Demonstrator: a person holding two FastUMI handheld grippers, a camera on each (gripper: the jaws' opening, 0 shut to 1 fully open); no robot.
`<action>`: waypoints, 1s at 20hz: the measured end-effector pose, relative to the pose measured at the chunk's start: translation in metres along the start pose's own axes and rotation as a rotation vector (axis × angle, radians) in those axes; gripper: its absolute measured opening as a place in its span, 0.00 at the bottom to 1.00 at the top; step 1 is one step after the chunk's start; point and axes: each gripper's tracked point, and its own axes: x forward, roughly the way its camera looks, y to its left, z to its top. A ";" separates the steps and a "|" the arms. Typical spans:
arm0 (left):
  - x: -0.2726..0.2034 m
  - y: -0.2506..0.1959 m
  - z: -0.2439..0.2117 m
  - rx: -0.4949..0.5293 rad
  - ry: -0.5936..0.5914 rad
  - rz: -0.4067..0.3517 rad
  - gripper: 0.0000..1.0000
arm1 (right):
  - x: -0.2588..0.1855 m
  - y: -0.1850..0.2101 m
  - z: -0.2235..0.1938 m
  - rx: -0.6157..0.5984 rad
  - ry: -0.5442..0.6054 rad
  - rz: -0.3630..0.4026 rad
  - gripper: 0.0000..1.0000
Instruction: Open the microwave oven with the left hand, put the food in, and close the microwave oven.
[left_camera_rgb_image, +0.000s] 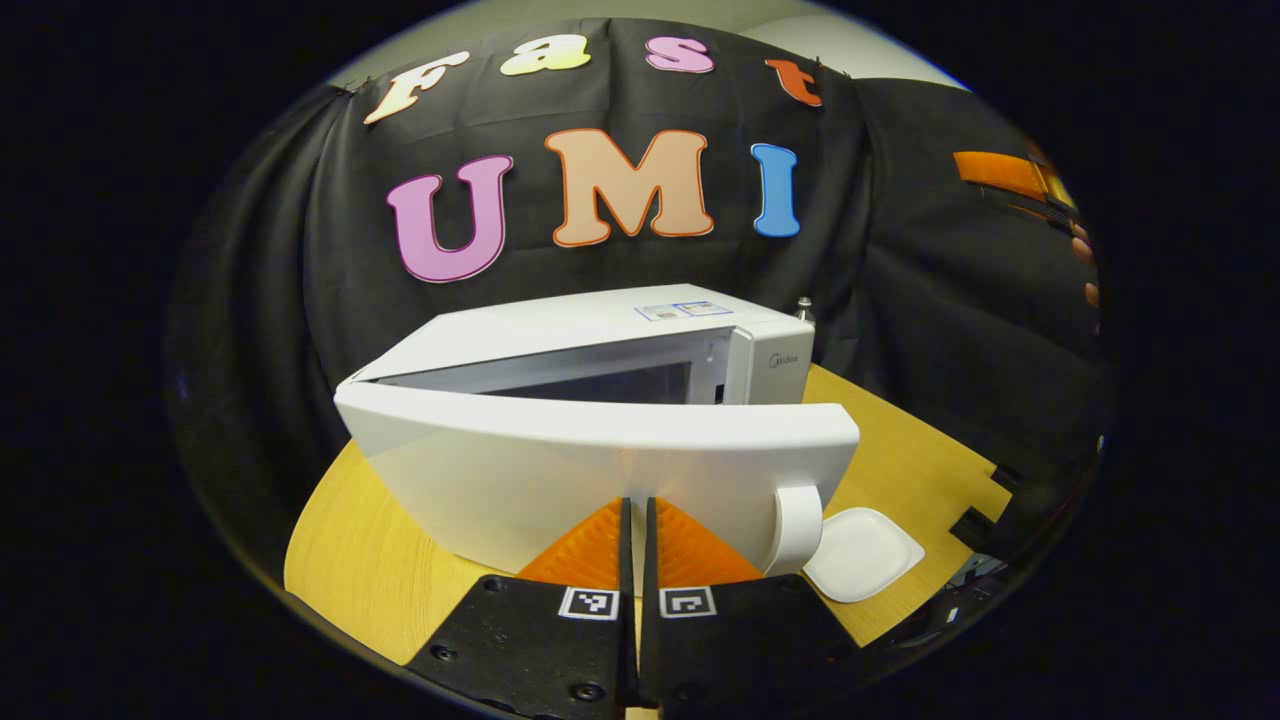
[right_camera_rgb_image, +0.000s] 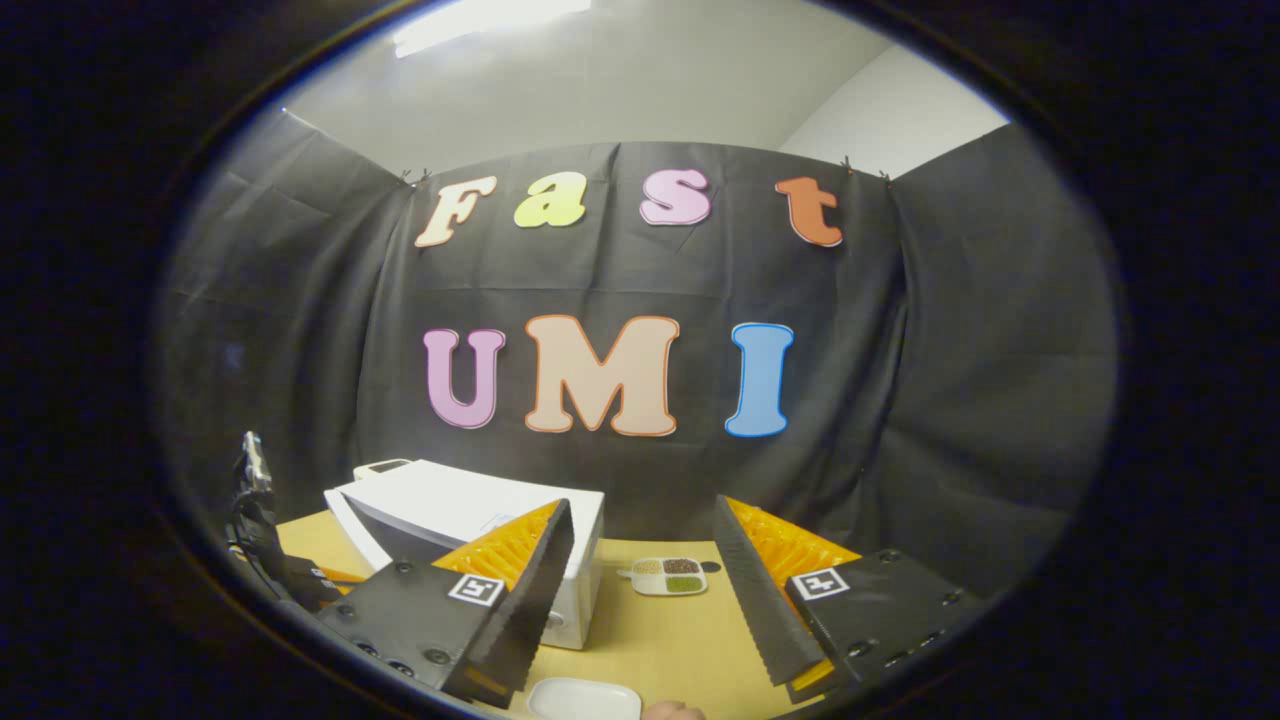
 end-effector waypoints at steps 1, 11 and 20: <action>0.007 -0.002 0.004 0.007 -0.007 -0.007 0.01 | -0.001 0.000 0.002 -0.002 -0.003 -0.002 0.88; 0.068 0.000 0.023 0.004 -0.010 -0.015 0.01 | 0.006 0.008 0.003 -0.017 0.000 0.005 0.82; 0.090 -0.029 0.043 -0.016 -0.054 -0.089 0.01 | 0.013 0.009 0.002 -0.014 0.009 0.011 0.82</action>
